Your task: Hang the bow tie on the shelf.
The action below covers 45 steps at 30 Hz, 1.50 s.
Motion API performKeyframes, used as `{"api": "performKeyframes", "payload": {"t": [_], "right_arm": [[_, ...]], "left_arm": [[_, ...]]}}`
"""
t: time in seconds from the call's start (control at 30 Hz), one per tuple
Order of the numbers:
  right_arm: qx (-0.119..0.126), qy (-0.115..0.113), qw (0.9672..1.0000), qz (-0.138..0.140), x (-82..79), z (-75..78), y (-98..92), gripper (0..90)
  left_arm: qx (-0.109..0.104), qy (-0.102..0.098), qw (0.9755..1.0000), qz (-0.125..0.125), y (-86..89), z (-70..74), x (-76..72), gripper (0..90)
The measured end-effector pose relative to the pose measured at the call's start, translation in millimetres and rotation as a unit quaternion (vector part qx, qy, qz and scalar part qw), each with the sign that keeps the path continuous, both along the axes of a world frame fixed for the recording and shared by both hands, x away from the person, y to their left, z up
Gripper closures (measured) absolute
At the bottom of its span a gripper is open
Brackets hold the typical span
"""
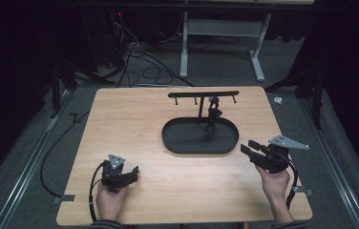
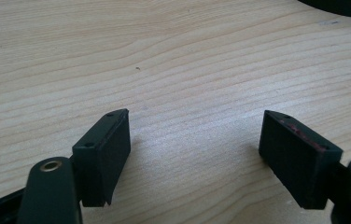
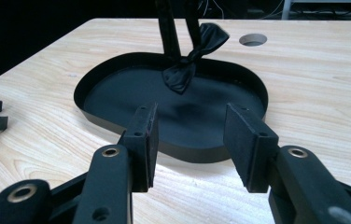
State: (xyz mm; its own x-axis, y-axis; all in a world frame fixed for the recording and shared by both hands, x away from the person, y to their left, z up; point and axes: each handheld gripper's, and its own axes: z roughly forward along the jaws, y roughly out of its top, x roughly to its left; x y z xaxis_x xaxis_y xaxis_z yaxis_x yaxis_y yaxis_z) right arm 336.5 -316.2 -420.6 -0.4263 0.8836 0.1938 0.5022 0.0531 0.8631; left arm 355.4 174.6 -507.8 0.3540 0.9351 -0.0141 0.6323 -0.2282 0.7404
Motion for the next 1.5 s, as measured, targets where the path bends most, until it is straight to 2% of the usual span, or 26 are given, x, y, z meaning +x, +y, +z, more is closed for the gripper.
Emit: {"api": "performKeyframes", "payload": {"t": [1.1,1.5], "right_arm": [[0.021,0.034,0.9990,0.020,-8.8,-35.0,14.0,58.6],[0.009,0.045,0.9986,0.025,-8.5,-46.5,21.9,58.8]], "left_arm": [[0.000,0.000,1.0000,0.000,0.0,0.0,0.0,25.3],[0.000,0.000,1.0000,0.000,0.0,0.0,0.0,25.3]]}}
